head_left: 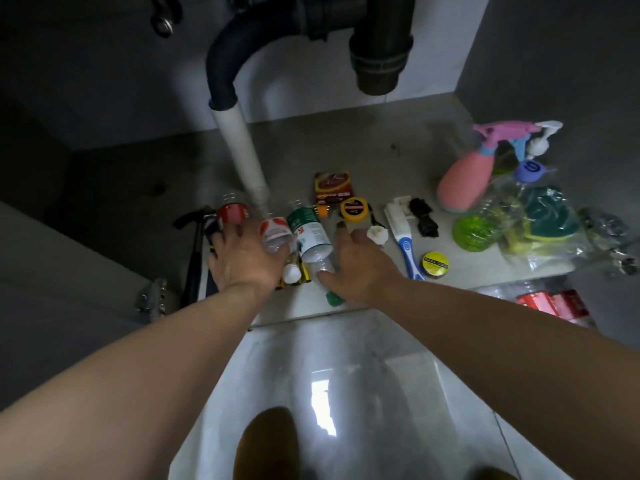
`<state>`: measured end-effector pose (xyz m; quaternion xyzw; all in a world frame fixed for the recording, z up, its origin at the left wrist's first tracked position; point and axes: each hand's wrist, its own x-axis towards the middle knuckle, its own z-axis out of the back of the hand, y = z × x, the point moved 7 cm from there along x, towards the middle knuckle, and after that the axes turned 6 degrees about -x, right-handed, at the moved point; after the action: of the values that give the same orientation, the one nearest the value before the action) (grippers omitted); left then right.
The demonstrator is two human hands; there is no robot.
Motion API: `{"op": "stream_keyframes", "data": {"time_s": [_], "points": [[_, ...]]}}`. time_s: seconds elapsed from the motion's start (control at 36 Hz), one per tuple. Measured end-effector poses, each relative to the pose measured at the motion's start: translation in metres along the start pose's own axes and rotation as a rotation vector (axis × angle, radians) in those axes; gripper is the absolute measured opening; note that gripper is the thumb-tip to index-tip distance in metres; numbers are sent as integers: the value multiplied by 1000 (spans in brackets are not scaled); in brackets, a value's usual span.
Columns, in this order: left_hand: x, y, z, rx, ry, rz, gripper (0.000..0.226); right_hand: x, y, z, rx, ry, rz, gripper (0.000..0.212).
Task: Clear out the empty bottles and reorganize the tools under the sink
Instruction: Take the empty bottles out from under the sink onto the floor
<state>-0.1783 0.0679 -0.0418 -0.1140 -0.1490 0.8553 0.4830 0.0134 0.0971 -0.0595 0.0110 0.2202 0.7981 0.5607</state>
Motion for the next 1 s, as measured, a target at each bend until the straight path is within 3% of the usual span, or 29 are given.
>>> {"op": "stream_keyframes", "data": {"time_s": [0.19,0.36,0.56,0.86,1.0], "points": [[3,-9,-12,129,26,-35,79,17,13,-27,-93,24,-178,89],[2,-16,-14,188,2,-89,73,18,14,-34,-1,16,-279,73],[4,-21,-15,263,-9,-154,77,10,7,-28,186,20,-309,77],[3,-12,-5,-3,-44,46,55,-23,-40,-2,518,17,-150,58],[-9,-18,2,-340,-7,2,53,-62,-64,13,536,58,-127,61]]}}
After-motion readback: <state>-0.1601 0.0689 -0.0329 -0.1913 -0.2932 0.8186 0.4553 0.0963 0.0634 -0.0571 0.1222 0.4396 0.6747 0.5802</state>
